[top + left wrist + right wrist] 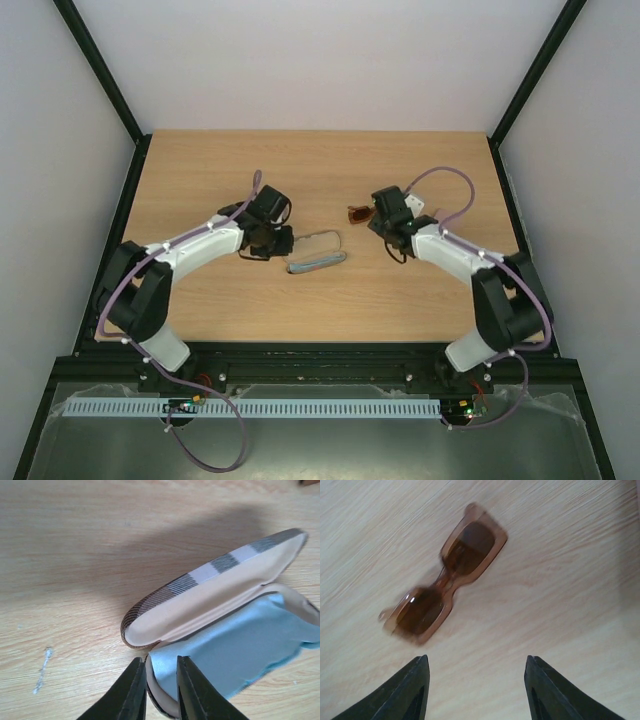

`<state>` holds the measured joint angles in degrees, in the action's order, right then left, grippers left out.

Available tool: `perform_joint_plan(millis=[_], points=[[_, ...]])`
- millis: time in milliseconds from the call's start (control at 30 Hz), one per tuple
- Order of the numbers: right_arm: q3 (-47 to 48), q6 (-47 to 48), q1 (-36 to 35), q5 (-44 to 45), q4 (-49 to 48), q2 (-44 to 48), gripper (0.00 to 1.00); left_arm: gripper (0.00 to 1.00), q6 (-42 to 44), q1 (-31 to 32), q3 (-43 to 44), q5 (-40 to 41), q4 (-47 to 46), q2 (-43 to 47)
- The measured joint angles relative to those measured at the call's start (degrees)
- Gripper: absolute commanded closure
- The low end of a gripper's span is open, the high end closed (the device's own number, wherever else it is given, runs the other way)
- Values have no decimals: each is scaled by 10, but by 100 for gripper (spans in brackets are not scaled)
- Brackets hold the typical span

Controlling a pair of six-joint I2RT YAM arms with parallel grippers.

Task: Organize the sunglasses
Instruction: Pick up the sunglasses from the center of the board.

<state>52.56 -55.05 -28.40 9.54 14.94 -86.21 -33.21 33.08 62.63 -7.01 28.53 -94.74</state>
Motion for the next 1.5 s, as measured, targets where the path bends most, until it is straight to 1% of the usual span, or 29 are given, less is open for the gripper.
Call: perform_joint_plan(millis=[100, 167, 233, 367, 467, 600, 767, 867, 967, 1100, 1333, 1400, 1433, 1467, 1500], points=[[26, -7, 50, -34, -17, -56, 44, 76, -2, 0, -1, 8, 5, 38], [61, -8, 76, -50, -18, -97, 42, 74, -4, 0, -5, 13, 6, 70], [101, -8, 95, -55, -20, -136, 38, 73, -6, 0, -12, 17, 7, 101], [169, -7, 112, -44, -17, -192, 32, 71, -11, -5, -33, 22, 8, 148], [221, -5, 117, -30, -4, -236, 29, 71, -15, -9, -49, 23, 10, 166], [278, 2, 122, -16, 12, -292, 32, 71, -17, -12, -62, 24, 15, 173], [332, 24, 122, 3, 49, -349, 43, 71, -17, -15, -69, 25, 20, 181], [326, 45, 123, 0, 63, -352, 48, 71, -17, -16, -75, 25, 19, 187], [303, 73, 123, -12, 64, -339, 51, 71, -17, -17, -78, 24, 19, 188], [255, 115, 123, -31, 67, -303, 58, 71, -17, -17, -79, 21, 19, 188], [187, 196, 123, -66, 73, -248, 64, 71, -15, -17, -79, 18, 17, 188], [172, 221, 123, -85, 75, -235, 70, 71, -13, -17, -79, 14, 16, 188], [167, 233, 123, -94, 77, -229, 72, 71, -12, -17, -79, 13, 15, 188], [164, 245, 123, -102, 80, -223, 69, 71, -12, -17, -79, 12, 14, 188], [163, 256, 122, -108, 85, -218, 62, 71, -12, -17, -80, 10, 12, 188]])
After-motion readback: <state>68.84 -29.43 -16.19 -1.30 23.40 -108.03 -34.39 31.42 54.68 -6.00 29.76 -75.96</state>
